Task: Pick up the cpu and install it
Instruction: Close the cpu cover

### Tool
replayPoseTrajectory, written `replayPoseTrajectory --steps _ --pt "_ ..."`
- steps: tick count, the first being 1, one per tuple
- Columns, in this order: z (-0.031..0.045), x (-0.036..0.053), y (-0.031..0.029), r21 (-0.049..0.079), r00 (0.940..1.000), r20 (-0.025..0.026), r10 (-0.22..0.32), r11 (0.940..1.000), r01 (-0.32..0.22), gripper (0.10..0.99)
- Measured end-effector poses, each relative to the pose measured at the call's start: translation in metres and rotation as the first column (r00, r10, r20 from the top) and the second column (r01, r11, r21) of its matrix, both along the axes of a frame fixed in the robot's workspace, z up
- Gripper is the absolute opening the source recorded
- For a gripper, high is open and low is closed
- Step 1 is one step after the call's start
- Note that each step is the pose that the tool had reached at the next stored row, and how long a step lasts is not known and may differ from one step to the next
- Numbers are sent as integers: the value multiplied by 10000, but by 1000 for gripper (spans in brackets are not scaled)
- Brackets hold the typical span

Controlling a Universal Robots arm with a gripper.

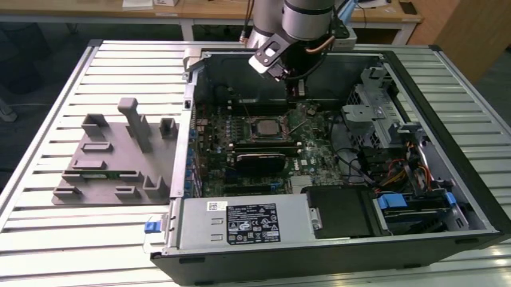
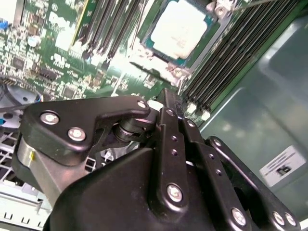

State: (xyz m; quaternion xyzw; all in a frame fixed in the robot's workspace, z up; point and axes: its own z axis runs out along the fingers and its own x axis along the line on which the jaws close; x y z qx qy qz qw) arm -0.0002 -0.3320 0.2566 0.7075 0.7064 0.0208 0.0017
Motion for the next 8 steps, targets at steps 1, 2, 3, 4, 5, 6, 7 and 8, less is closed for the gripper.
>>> replayPoseTrajectory --steps 1,2,3,4,5,6,7,8 --pt "0 23 0 -1 10000 -1 -1 10000 1 106" --pt "0 47 0 -1 10000 0 -1 10000 1 106" --pt "0 72 0 -1 10000 -1 0 10000 0 106" --pt "0 96 0 -1 10000 -1 0 10000 0 106" --pt "0 117 0 -1 10000 -1 0 10000 0 106" --pt "0 137 0 0 10000 0 0 10000 0 106" --pt "0 154 0 1 10000 0 0 10000 0 106" --pt "0 165 0 0 10000 0 0 10000 0 106"
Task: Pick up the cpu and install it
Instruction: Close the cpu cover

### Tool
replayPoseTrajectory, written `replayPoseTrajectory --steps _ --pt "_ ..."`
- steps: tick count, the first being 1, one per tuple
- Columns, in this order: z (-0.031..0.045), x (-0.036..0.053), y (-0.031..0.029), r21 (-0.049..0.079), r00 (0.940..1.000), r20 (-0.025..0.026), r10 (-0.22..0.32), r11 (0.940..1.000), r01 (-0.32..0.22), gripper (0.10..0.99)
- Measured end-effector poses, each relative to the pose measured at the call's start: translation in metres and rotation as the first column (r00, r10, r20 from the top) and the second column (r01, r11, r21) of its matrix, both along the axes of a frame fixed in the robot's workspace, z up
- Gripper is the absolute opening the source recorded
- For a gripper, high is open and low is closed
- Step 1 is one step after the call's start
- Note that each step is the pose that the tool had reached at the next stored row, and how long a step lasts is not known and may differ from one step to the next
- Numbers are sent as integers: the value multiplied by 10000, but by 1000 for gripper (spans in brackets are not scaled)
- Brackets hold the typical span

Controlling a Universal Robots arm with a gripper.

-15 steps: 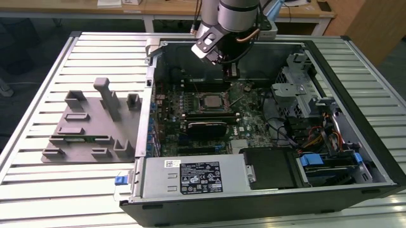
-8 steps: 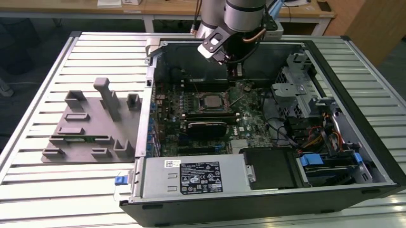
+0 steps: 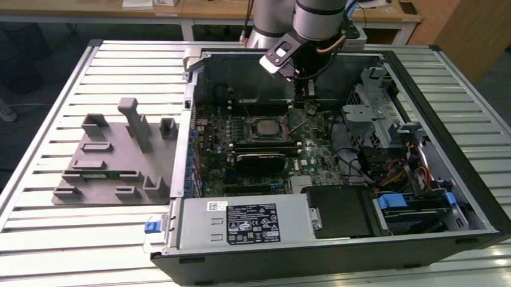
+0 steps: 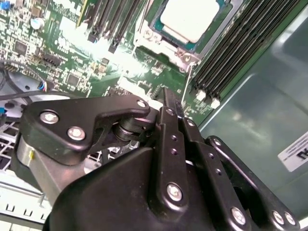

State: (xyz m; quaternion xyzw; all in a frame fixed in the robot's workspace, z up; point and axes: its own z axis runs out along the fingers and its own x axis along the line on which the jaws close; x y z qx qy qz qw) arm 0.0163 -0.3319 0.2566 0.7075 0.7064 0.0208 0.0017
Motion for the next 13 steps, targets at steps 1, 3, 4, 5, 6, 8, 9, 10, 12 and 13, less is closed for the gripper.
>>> replayPoseTrajectory --steps 1,3,4,5,6,8,9,10,12,13 --pt "2 3 -1 -2 10000 -1 0 10000 0 106" --pt "16 3 -1 17 10000 0 -2 10000 2 106" --pt "25 4 0 28 10000 1 -1 10000 1 106" --pt "27 8 0 35 10000 1 0 10000 0 106" --pt "27 25 0 38 10000 0 1 10000 -1 106" --pt "28 82 0 36 10000 -1 -1 10000 1 106" --pt "28 110 0 35 10000 -1 -1 10000 1 106" --pt "28 137 0 35 10000 0 0 10000 0 106" --pt "28 178 0 34 10000 -1 0 10000 0 106" --pt "27 192 0 35 10000 -1 -1 10000 1 106"
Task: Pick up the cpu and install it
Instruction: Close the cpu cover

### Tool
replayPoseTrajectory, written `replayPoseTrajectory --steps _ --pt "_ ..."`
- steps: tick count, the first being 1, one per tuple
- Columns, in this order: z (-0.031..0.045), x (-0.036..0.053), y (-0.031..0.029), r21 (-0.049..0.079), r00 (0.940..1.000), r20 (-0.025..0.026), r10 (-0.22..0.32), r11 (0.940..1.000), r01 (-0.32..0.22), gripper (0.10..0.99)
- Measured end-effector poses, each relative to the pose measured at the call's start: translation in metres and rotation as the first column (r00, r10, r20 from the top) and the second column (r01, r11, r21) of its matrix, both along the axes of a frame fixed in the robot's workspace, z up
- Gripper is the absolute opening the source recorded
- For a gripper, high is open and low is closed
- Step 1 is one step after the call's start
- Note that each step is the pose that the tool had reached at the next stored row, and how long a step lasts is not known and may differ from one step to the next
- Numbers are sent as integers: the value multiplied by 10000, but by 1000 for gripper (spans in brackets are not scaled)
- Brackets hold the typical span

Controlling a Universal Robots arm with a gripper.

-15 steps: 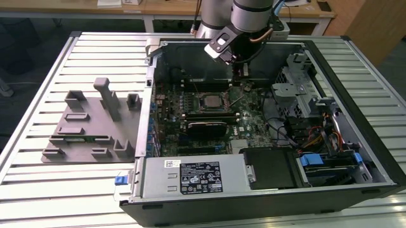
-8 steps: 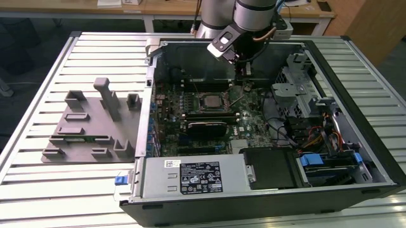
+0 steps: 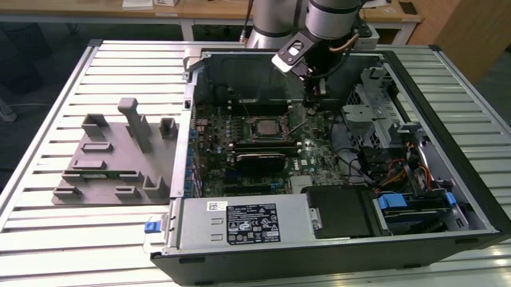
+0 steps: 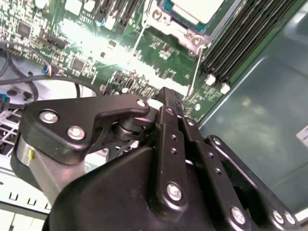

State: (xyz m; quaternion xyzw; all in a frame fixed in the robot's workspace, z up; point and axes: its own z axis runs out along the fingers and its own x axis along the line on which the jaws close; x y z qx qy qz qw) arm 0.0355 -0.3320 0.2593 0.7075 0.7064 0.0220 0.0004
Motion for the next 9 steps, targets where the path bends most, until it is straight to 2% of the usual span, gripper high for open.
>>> replayPoseTrajectory --steps 9 --pt "-43 83 -5 0 10000 -27 0 10000 0 106"
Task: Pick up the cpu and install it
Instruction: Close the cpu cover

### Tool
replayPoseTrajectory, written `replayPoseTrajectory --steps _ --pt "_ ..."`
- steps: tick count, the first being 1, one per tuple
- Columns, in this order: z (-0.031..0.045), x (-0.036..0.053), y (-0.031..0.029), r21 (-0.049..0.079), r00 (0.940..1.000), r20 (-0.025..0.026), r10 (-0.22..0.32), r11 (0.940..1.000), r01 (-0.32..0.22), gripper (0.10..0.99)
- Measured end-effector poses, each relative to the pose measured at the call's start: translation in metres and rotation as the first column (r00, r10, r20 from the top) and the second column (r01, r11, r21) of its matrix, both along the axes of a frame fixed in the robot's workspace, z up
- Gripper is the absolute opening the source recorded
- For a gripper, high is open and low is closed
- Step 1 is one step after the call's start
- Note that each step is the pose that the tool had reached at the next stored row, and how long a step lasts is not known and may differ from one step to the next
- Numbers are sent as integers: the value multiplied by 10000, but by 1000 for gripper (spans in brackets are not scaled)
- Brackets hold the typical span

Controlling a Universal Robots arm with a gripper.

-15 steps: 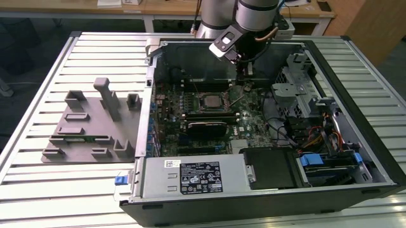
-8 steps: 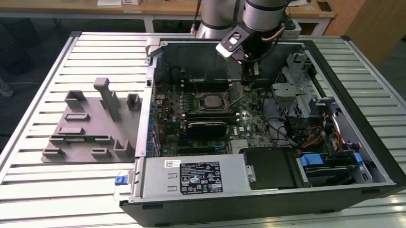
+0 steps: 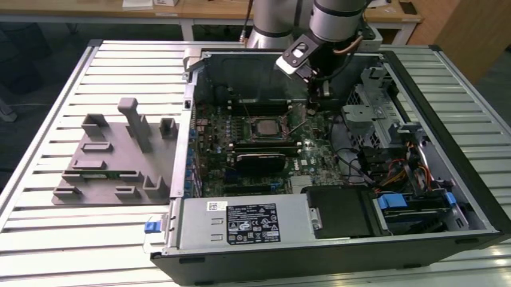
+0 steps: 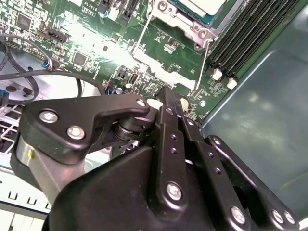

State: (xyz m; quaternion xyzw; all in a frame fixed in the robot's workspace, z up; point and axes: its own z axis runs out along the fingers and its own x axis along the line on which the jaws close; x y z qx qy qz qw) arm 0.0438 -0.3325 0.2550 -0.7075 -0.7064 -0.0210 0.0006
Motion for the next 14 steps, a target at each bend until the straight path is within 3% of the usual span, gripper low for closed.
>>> replayPoseTrajectory --steps 9,14 --pt "-150 7 -3 1 10000 -8 1 10000 -1 106" --pt "-155 2 -4 -17 10000 -8 3 10000 -3 106"
